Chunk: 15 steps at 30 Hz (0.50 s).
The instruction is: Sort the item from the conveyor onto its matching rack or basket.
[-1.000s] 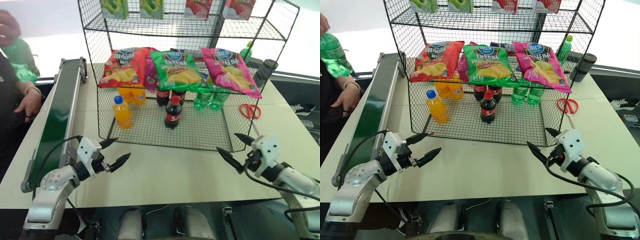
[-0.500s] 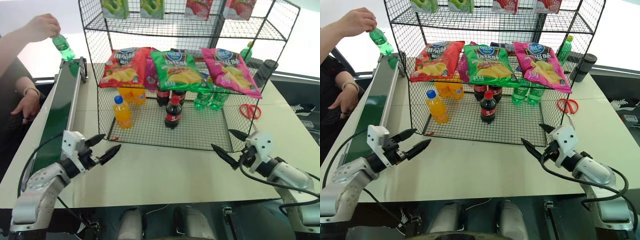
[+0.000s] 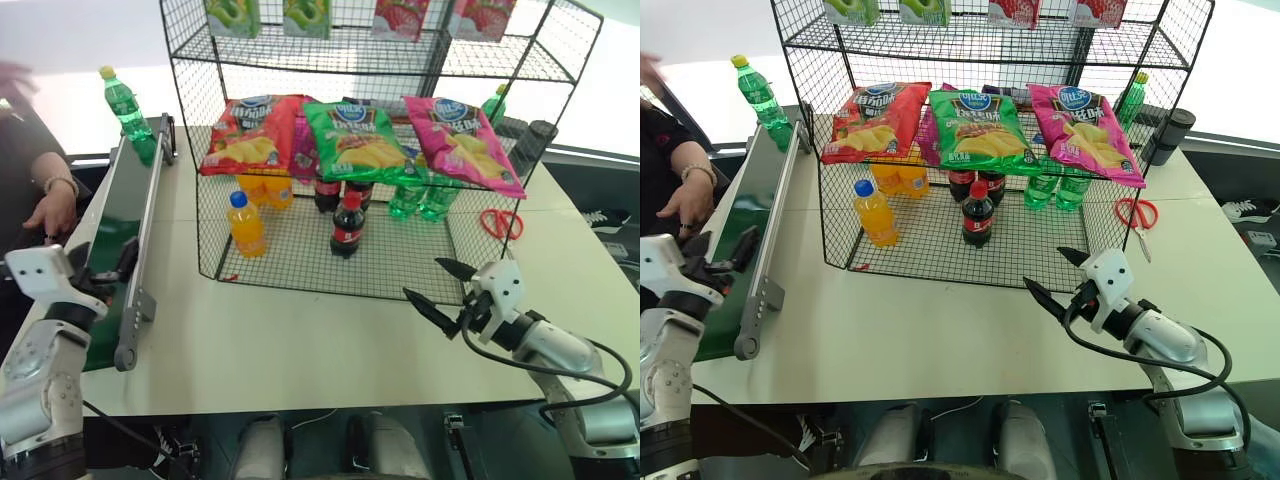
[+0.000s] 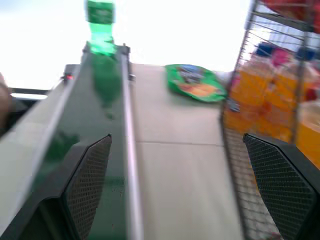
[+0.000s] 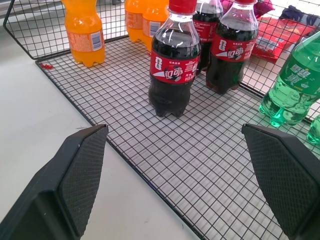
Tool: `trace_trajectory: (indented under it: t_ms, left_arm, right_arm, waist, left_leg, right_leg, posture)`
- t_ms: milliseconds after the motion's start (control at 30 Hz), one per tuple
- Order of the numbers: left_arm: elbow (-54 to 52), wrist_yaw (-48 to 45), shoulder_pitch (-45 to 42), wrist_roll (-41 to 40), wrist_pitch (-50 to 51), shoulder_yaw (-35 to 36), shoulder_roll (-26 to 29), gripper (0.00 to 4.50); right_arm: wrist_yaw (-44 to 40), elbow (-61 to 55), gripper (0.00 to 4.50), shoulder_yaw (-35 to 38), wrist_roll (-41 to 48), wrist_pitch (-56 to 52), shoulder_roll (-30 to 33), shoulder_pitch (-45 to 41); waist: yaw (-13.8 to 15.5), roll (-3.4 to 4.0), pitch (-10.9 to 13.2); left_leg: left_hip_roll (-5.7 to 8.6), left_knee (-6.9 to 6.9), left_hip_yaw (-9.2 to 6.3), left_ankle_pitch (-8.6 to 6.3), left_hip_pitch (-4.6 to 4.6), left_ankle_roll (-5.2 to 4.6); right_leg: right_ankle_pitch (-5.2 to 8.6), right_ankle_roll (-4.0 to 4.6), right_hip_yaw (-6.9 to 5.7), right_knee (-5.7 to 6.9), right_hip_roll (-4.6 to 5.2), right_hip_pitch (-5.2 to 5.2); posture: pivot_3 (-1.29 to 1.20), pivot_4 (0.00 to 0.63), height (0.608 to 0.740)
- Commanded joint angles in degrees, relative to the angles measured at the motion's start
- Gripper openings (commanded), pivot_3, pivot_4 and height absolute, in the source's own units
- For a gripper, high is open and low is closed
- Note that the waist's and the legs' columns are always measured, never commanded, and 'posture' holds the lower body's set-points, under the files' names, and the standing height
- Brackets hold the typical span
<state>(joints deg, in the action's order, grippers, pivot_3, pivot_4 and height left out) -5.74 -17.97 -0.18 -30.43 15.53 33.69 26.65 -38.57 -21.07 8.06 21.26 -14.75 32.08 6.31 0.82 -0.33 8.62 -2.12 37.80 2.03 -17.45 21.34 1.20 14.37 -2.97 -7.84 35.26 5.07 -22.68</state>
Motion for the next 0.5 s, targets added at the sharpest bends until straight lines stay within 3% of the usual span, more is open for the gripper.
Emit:
trace_trajectory:
  t_ms: [33, 500]
  left_arm:
    - [-0.82, 2.08, 0.66, 1.09, -1.65, 2.29, -0.03, 4.5]
    - [3.48, 3.37, 2.52, 3.69, -8.21, 2.75, -2.85, 4.5]
  right_arm:
    - [0.39, -1.92, 4.46, -0.31, 0.29, 0.71, -0.88, -0.2]
    - [2.12, -4.53, 4.46, -6.59, 0.23, -0.9, -4.97, -2.17]
  waist:
    - [-0.02, -0.01, -0.01]
    - [-0.03, -0.11, -0.07]
  left_leg:
    - [0.0, 0.0, 0.0, 0.0, 0.0, 0.0]
    - [-0.03, 0.02, 0.0, 0.0, -0.02, 0.0]
  right_leg:
    - [0.0, 0.0, 0.0, 0.0, 0.0, 0.0]
    - [0.0, 0.01, -0.01, 0.04, 0.0, -0.01]
  posture:
    - [0.0, 0.15, 0.735]
    - [0.0, 0.15, 0.735]
